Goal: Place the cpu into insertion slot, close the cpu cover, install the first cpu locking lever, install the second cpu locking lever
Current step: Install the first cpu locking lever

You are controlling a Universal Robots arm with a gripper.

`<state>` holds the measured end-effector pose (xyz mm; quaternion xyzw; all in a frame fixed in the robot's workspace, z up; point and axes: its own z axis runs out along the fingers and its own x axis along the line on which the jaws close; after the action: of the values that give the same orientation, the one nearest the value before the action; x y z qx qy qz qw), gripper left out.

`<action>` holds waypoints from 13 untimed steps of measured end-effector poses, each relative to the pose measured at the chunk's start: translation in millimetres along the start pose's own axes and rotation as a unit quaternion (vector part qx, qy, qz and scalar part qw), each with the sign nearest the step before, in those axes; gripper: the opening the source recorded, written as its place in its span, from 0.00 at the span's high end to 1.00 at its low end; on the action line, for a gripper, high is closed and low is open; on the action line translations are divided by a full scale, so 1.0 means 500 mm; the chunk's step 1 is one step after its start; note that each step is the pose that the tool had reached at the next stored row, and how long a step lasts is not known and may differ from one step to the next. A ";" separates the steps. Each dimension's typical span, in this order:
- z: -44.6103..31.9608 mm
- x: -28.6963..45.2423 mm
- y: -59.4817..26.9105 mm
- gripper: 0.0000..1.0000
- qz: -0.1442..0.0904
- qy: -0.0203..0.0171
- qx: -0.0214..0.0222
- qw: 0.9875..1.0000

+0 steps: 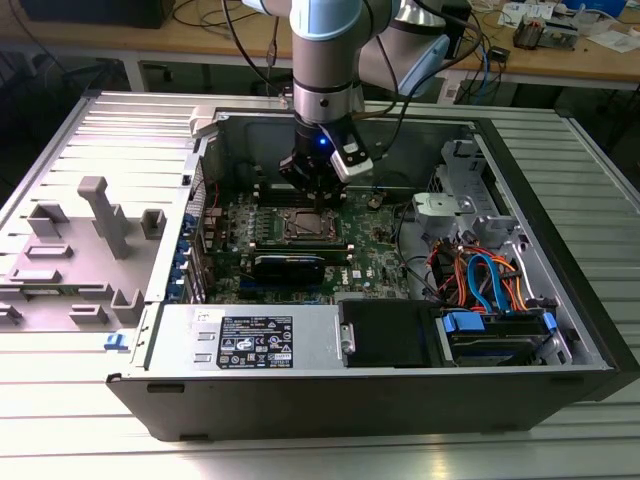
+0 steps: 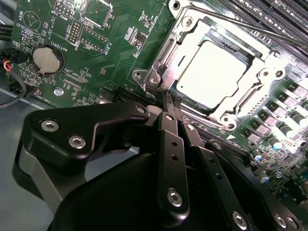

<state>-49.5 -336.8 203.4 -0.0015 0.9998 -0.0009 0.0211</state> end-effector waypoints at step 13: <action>0.005 0.000 0.000 0.89 0.000 0.001 0.000 1.000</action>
<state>-49.2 -336.7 200.9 -0.0016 0.9998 -0.0012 0.0203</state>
